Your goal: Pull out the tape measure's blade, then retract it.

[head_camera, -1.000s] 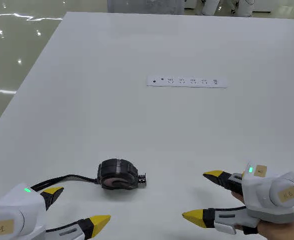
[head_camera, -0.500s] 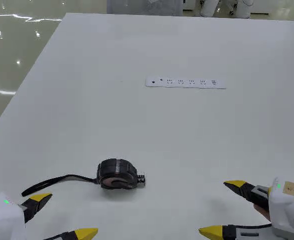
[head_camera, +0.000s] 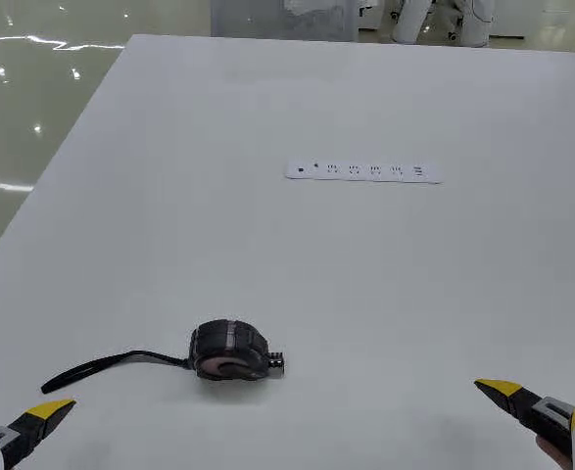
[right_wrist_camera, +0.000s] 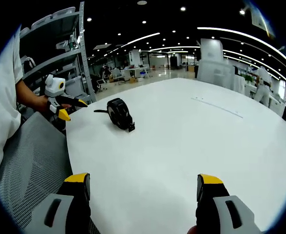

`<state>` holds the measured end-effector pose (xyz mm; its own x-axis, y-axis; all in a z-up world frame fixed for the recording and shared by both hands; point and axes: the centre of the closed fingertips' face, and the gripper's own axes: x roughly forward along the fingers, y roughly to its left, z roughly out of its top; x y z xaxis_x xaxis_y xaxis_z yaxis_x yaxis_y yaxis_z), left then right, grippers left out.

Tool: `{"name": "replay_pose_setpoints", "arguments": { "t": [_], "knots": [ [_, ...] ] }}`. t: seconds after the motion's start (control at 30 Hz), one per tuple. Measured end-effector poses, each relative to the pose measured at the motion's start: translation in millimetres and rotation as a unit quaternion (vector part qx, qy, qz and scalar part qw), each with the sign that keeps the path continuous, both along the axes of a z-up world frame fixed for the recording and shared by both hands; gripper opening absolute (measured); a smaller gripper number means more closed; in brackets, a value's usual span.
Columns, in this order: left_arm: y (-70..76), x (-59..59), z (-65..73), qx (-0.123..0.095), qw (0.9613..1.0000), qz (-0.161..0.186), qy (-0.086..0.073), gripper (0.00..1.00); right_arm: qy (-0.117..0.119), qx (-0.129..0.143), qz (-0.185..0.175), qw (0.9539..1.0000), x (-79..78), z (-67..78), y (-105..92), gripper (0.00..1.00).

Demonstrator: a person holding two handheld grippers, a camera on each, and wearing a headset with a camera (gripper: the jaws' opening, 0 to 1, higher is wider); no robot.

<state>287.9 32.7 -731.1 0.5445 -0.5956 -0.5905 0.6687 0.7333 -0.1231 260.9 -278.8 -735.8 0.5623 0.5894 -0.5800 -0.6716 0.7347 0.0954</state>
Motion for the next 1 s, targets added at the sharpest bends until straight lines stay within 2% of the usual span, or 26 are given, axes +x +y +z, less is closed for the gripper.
{"name": "replay_pose_setpoints", "arguments": {
  "t": [0.07, 0.13, 0.27, 0.37, 0.53, 0.67, 1.0],
  "knots": [
    [1.5, -0.6, 0.3, -0.002, 1.0, 0.003, 0.001, 0.87, 0.002, 0.002, -0.003, 1.0, -2.1, 1.2, -1.1, 0.92],
    [2.4, -0.6, 3.3, -0.004, 1.0, 0.003, -0.004, 0.9, -0.006, -0.001, -0.006, 1.0, -3.1, 3.6, -3.9, 0.95],
    [4.1, 0.8, 8.4, -0.002, 0.9999, 0.005, -0.015, 0.95, -0.008, -0.003, -0.011, 0.9999, -6.4, 6.2, -7.7, 0.97],
    [5.3, -1.1, 11.2, 0.005, 0.9997, -0.002, -0.023, 0.95, -0.006, -0.002, -0.017, 0.9998, -9.2, 6.8, -11.6, 0.98],
    [6.8, -4.9, 10.8, 0.005, 0.9998, -0.003, -0.02, 0.99, -0.009, -0.004, -0.024, 0.9997, -11.6, 9.9, -16.7, 0.99],
    [7.1, -7.5, 12.9, 0.01, 0.9995, -0.011, -0.03, 0.99, -0.008, -0.006, -0.029, 0.9995, -13.2, 9.9, -20.8, 0.99],
    [8.7, -9.1, 13.0, 0.02, 0.9988, -0.021, -0.038, 0.99, -0.01, -0.012, -0.031, 0.9994, -14.5, 12.3, -24.5, 0.99]
  ]
}}
